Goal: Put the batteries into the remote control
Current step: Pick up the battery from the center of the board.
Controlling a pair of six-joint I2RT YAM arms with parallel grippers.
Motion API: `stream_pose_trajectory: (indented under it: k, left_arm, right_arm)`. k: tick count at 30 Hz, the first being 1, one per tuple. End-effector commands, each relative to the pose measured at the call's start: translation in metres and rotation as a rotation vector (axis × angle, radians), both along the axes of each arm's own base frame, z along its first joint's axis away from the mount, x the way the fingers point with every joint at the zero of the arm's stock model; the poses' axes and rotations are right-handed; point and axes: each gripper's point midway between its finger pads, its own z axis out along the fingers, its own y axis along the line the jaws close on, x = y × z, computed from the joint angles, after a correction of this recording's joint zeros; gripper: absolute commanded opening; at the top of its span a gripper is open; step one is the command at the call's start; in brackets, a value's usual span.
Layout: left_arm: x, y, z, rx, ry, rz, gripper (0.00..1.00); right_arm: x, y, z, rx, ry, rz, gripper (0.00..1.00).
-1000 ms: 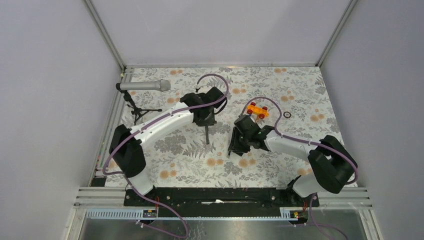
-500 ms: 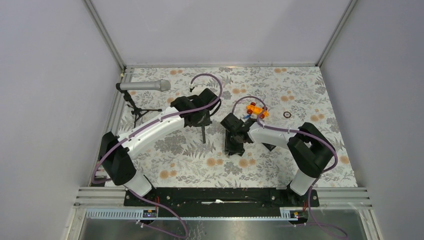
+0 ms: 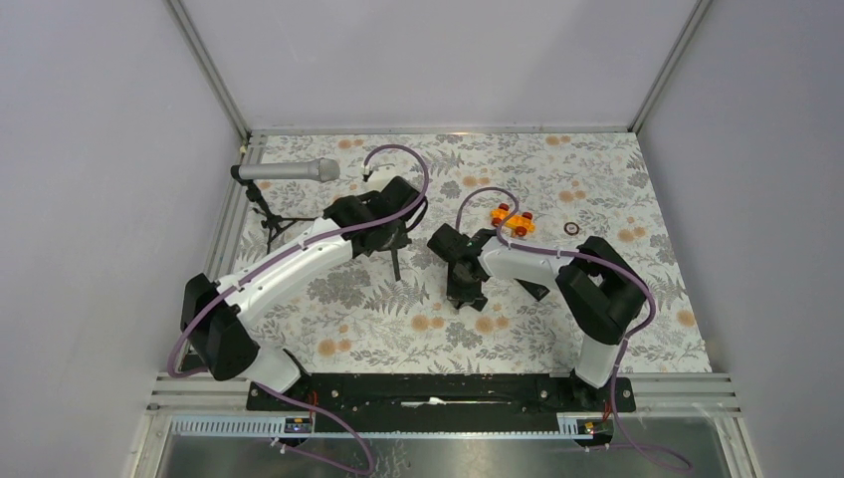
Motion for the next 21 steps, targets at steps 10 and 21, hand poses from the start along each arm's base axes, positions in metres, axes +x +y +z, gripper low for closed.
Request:
stream_pose_trajectory:
  k: [10,21]
  left_arm:
    - [-0.017,-0.084,0.024,-0.287,0.019,-0.453,0.00]
    - [-0.033,-0.124,0.057,-0.593,0.187,-0.709,0.00]
  right_arm:
    - [0.022,-0.024,0.093,0.023,-0.279,0.034,0.01]
    - [-0.011,0.015,0.205,0.483,-0.352,0.238,0.03]
